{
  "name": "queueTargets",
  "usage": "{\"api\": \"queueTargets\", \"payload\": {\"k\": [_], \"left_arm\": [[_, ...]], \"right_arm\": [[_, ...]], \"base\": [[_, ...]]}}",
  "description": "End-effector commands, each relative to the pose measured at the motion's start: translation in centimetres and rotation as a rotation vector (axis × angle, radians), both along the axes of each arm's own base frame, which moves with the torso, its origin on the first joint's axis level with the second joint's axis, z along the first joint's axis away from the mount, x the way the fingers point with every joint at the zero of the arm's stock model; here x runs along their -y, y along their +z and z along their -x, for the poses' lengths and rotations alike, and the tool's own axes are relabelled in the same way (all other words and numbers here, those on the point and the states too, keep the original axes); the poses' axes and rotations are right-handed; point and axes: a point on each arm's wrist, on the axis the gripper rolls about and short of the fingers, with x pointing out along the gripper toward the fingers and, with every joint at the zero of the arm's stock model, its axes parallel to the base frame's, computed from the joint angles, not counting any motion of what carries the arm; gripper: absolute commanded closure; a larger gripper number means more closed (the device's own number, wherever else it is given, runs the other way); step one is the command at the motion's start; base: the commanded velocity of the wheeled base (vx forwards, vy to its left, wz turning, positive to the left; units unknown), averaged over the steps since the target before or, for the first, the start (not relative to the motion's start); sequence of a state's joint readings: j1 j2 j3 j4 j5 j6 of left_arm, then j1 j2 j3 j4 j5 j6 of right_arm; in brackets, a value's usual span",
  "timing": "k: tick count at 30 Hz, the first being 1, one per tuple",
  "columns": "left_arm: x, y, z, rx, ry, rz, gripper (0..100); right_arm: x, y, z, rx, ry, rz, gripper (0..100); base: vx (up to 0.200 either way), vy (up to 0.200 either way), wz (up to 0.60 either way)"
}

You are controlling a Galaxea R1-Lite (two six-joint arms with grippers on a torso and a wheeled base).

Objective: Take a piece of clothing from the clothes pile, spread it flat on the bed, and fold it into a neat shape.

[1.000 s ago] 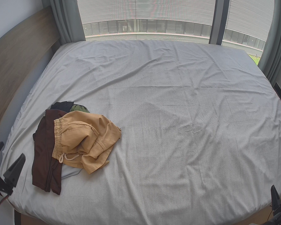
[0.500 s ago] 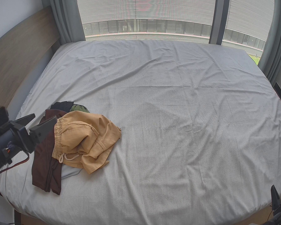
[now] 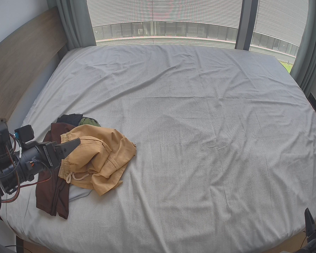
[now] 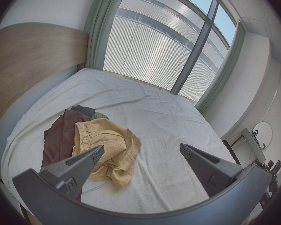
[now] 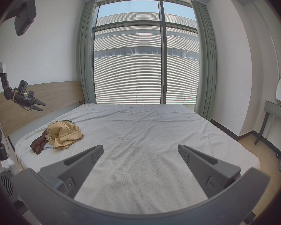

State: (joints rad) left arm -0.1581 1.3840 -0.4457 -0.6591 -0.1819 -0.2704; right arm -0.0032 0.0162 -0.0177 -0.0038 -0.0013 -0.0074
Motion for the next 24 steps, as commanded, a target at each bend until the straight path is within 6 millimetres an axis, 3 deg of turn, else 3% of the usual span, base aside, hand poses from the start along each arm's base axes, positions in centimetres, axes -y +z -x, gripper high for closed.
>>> {"api": "queueTargets", "payload": {"k": [1, 24], "left_arm": [[-0.9, -1.6, -1.4, -0.075, 0.024, 0.000, 0], [-5.5, -7.9, -6.7, -0.191, 0.133, 0.044, 0]], "right_arm": [[0.0, -0.5, 0.0, -0.001, 0.003, 0.000, 0], [0.0, -0.5, 0.0, -0.001, 0.001, -0.001, 0]], "base": [[0.000, 0.000, 0.00], [0.000, 0.000, 0.00]]}}
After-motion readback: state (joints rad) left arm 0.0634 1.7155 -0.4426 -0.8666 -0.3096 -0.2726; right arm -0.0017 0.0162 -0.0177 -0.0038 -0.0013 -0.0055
